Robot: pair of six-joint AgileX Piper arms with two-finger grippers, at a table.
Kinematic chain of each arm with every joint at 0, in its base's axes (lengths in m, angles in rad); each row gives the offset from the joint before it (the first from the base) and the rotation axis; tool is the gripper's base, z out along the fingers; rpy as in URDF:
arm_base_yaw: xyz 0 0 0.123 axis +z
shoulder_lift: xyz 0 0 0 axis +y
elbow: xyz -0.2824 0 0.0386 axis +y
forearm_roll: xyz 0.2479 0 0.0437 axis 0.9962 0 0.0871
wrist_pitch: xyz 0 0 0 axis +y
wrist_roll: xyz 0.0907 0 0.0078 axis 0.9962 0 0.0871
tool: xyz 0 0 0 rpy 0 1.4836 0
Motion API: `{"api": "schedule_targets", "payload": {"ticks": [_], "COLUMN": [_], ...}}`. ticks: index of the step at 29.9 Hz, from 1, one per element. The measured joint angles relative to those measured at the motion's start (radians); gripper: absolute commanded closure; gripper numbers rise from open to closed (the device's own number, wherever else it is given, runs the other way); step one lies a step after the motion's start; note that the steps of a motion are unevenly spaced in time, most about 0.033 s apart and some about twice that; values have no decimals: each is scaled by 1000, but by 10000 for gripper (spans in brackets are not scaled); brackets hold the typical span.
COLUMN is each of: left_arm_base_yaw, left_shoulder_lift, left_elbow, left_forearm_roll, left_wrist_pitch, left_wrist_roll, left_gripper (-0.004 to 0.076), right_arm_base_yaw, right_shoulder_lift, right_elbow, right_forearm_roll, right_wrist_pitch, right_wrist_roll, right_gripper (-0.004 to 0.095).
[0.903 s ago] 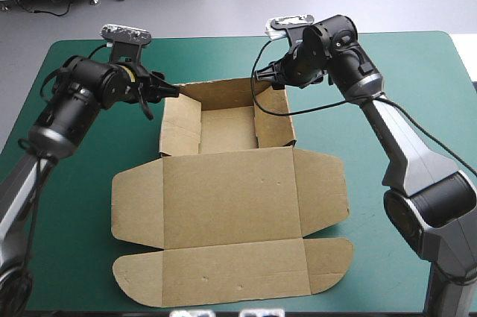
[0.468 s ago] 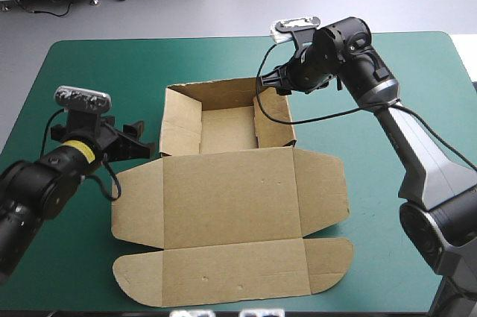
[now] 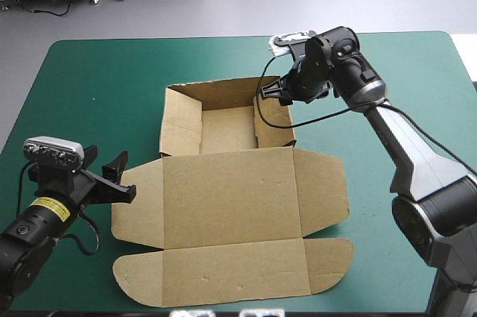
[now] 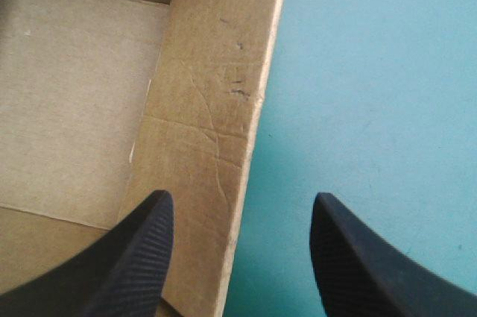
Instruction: Fold the box
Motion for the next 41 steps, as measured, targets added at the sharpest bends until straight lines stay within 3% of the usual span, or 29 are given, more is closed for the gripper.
{"api": "schedule_targets", "payload": {"ticks": [17, 20, 22, 33, 41], "left_arm_base_yaw": [0, 0, 0, 0, 0], "left_shoulder_lift": [-35, -35, -35, -35, -35], "left_elbow": [19, 19, 19, 19, 19], "left_forearm_roll": [20, 21, 21, 24, 28], "left_wrist_pitch": [15, 15, 15, 15, 20], "left_wrist_roll": [-1, -1, -1, -1, -1], "left_gripper": [316, 316, 323, 426, 458], "right_arm_base_yaw": [-15, -15, -15, -36, -213], "right_shoulder_lift": [198, 199, 199, 199, 175], "right_elbow": [-8, -9, -9, -13, -13], "right_forearm_roll": [52, 53, 53, 31, 36], "right_wrist_pitch": [-32, -30, -20, -11, -4], "right_wrist_roll": [35, 35, 35, 30, -28], "right_gripper": [431, 661, 925, 922, 922]}}
